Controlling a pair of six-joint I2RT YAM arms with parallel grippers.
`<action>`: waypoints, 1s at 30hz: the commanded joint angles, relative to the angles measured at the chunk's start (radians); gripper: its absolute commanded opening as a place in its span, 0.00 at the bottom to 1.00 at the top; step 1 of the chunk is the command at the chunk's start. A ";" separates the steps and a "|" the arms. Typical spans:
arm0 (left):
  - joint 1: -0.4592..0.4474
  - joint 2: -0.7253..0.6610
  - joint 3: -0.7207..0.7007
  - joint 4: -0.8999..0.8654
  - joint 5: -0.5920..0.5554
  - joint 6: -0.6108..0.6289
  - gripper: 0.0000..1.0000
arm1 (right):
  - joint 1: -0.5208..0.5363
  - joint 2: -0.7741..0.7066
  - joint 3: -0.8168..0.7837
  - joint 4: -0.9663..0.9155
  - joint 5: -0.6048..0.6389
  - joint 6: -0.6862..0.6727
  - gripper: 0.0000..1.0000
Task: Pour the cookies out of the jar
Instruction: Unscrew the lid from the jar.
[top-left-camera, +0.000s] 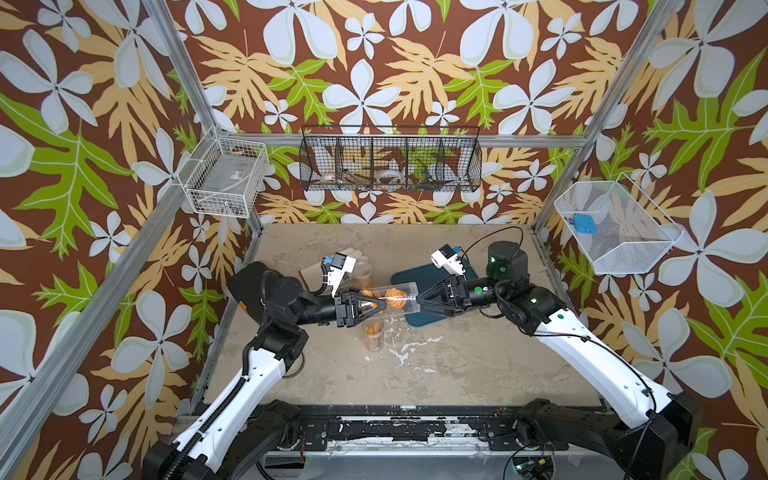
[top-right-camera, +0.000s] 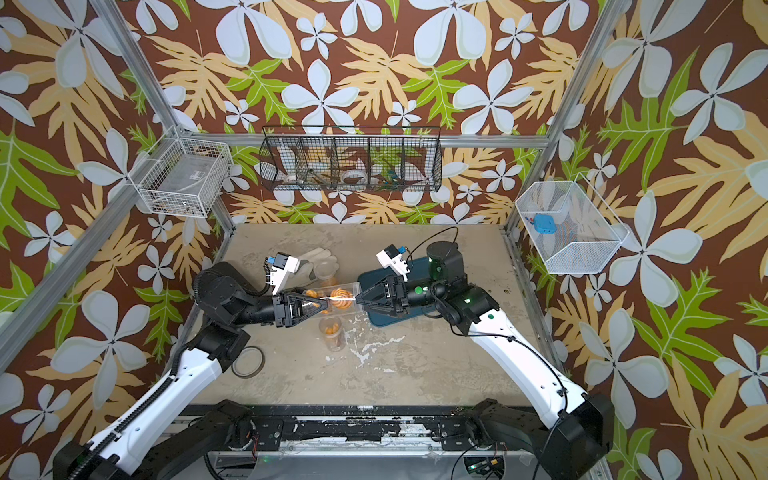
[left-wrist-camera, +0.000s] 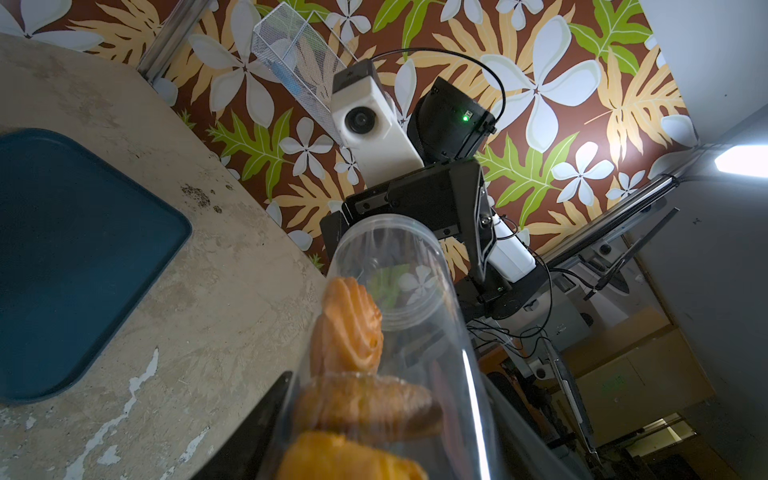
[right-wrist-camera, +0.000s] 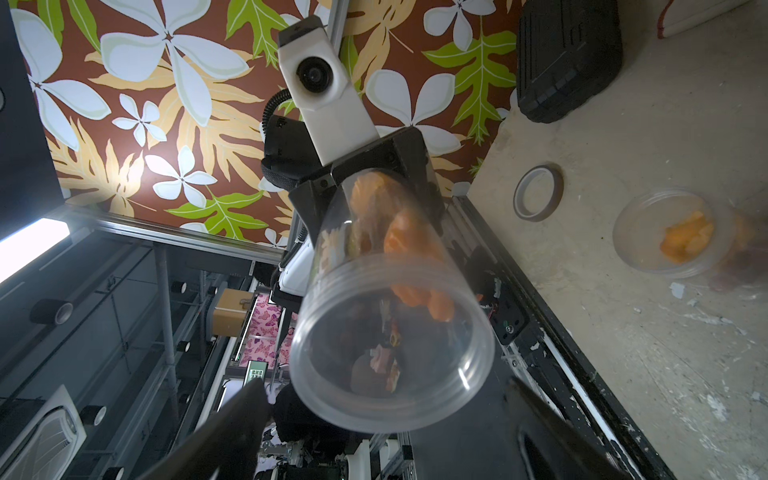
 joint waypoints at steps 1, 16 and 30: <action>0.000 -0.006 0.004 0.052 0.004 -0.003 0.53 | 0.003 0.008 0.007 0.072 -0.008 0.036 0.87; -0.001 0.001 -0.005 0.054 0.000 -0.008 0.53 | 0.018 0.037 0.031 0.130 -0.025 0.071 0.72; -0.002 0.001 -0.011 0.055 0.011 -0.009 0.53 | 0.018 0.045 0.035 0.151 -0.026 0.082 0.75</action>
